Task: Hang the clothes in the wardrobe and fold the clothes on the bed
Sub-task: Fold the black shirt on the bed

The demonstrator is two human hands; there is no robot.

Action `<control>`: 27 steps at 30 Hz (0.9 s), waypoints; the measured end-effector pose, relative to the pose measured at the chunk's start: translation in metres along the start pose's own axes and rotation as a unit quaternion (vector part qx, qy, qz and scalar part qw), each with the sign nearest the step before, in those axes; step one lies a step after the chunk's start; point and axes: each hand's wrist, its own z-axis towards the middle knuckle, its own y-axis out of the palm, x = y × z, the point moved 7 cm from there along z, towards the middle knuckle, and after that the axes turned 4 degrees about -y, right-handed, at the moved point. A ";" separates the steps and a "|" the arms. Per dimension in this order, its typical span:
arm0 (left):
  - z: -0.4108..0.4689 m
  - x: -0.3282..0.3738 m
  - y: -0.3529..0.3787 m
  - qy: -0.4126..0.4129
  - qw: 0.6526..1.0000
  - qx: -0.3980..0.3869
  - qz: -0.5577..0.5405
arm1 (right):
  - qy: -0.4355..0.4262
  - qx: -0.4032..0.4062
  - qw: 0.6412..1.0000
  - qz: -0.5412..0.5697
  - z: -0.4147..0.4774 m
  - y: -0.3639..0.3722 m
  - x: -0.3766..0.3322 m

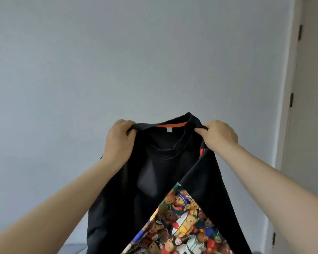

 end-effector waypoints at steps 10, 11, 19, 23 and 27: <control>-0.003 0.083 -0.074 0.072 0.988 0.136 -0.006 | 0.092 0.077 0.890 0.439 -0.030 -0.071 -0.001; -0.004 0.095 -0.082 0.091 0.985 0.145 -0.003 | 0.083 0.114 0.885 0.443 -0.037 -0.078 -0.003; -0.037 0.149 -0.134 0.232 0.944 0.190 0.135 | -0.098 0.295 0.878 0.364 -0.108 -0.131 -0.038; -0.052 0.146 -0.164 0.265 0.909 0.195 0.256 | -0.190 0.323 0.869 0.321 -0.138 -0.153 -0.056; -0.070 0.145 -0.199 0.293 0.876 0.225 0.309 | -0.269 0.347 0.861 0.256 -0.164 -0.169 -0.078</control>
